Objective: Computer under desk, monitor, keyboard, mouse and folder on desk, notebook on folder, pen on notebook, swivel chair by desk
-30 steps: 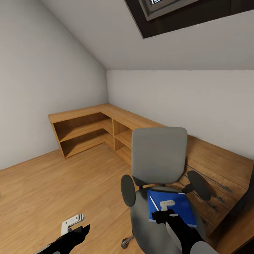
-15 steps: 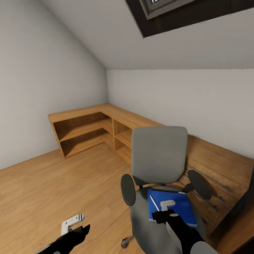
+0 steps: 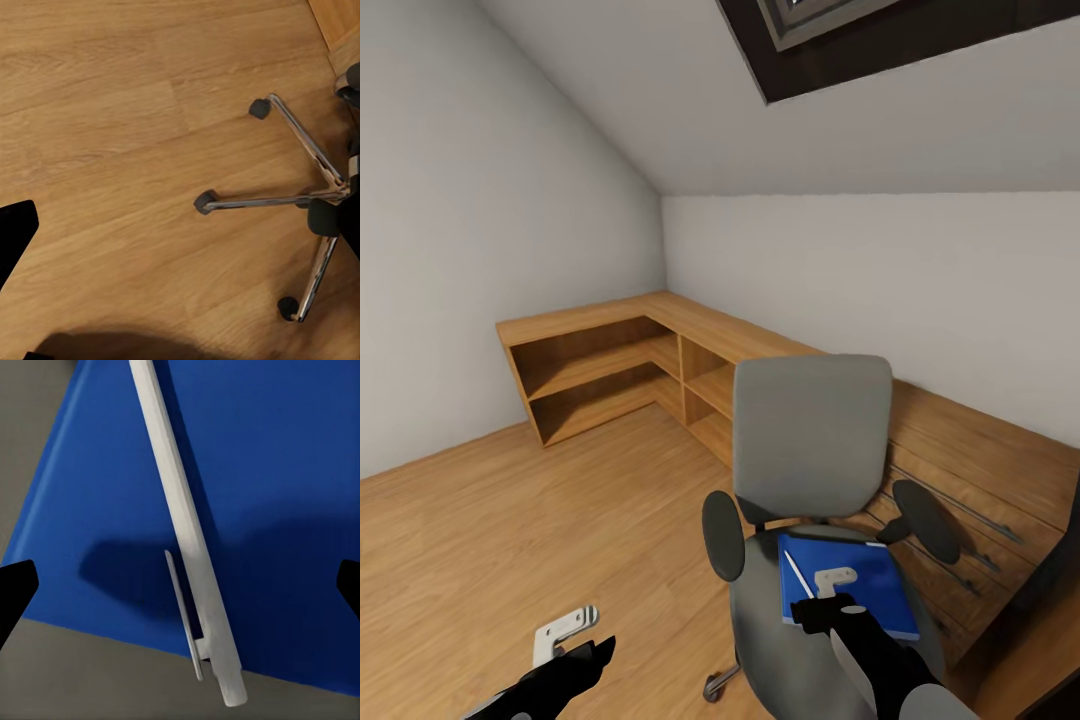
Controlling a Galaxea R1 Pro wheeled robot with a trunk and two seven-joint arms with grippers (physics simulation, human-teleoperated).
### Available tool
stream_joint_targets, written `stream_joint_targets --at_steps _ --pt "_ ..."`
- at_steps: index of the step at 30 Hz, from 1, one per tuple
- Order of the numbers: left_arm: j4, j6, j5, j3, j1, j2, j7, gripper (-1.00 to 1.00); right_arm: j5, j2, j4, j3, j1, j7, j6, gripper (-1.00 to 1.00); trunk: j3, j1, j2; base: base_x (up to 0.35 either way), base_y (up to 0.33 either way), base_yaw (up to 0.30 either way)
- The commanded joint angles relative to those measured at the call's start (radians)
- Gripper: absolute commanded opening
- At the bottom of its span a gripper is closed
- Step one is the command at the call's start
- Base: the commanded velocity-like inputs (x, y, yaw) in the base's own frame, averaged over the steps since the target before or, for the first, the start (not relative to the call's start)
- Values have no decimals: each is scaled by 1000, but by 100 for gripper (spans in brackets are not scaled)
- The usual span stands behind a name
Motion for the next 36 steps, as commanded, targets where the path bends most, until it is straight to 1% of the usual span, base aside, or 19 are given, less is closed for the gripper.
stream_joint_targets --at_steps 1,36 --pt "-2 3 11 1 0 -1 7 100 -9 -1 -1 7 -1 -5 5 100 -1 0 0 0 0 0" --pt "6 3 9 3 1 1 6 100 -9 -2 -5 9 -1 -5 5 100 -1 0 0 4 -5 0"
